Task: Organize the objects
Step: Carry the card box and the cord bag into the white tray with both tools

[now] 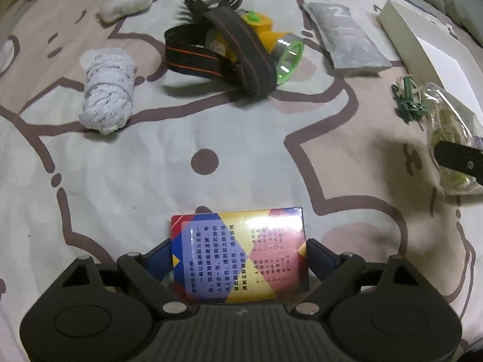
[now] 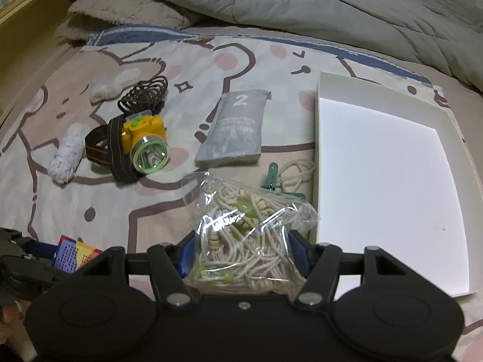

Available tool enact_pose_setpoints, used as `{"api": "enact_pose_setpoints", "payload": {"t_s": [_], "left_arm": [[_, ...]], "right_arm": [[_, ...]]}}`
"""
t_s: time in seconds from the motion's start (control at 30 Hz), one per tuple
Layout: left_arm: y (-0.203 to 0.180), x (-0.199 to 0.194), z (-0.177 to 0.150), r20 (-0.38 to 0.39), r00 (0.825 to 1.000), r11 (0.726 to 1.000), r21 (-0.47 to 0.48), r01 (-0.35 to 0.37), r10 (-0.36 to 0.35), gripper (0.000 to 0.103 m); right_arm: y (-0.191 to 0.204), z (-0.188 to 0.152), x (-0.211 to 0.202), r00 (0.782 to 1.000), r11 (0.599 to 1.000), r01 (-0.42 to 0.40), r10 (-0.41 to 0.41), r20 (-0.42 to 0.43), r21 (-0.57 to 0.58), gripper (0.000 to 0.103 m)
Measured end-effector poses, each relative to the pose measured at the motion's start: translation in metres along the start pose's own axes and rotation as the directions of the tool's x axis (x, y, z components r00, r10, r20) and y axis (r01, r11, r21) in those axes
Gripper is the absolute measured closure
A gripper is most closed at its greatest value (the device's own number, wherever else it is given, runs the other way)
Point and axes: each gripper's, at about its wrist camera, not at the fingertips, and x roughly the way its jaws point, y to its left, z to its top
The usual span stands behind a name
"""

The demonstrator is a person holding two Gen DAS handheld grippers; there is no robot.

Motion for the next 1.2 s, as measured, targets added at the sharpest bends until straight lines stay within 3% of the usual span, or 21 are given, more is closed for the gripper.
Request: {"api": "enact_pose_setpoints", "payload": {"t_s": [0.17, 0.4, 0.63, 0.9, 1.07, 1.2], "left_arm": [[-0.005, -0.012, 0.0, 0.054, 0.999, 1.0, 0.016, 0.002, -0.002, 0.014], [-0.013, -0.044, 0.021, 0.164, 0.986, 0.998, -0.036, 0.048, -0.041, 0.014], [-0.026, -0.079, 0.041, 0.297, 0.953, 0.992, -0.082, 0.095, -0.067, 0.014], [-0.052, -0.114, 0.063, 0.41, 0.91, 0.992, -0.078, 0.1, -0.06, 0.014], [-0.089, -0.121, 0.077, 0.446, 0.891, 0.991, -0.057, 0.122, -0.085, 0.014], [-0.126, -0.12, 0.084, 0.448, 0.886, 0.988, -0.028, 0.149, -0.121, 0.014]], "right_arm": [[0.0, 0.0, -0.002, 1.0, 1.0, 0.01, -0.009, 0.013, -0.016, 0.04], [-0.008, 0.008, -0.023, 0.994, 0.999, 0.041, -0.038, 0.105, -0.023, 0.04], [-0.026, 0.015, -0.047, 0.978, 0.997, 0.077, -0.072, 0.197, -0.019, 0.04], [-0.058, 0.024, -0.076, 0.957, 0.991, 0.129, -0.118, 0.267, -0.023, 0.039], [-0.095, 0.026, -0.087, 0.94, 0.988, 0.152, -0.15, 0.307, 0.019, 0.039], [-0.131, 0.024, -0.093, 0.931, 0.985, 0.161, -0.173, 0.32, 0.064, 0.039]]}}
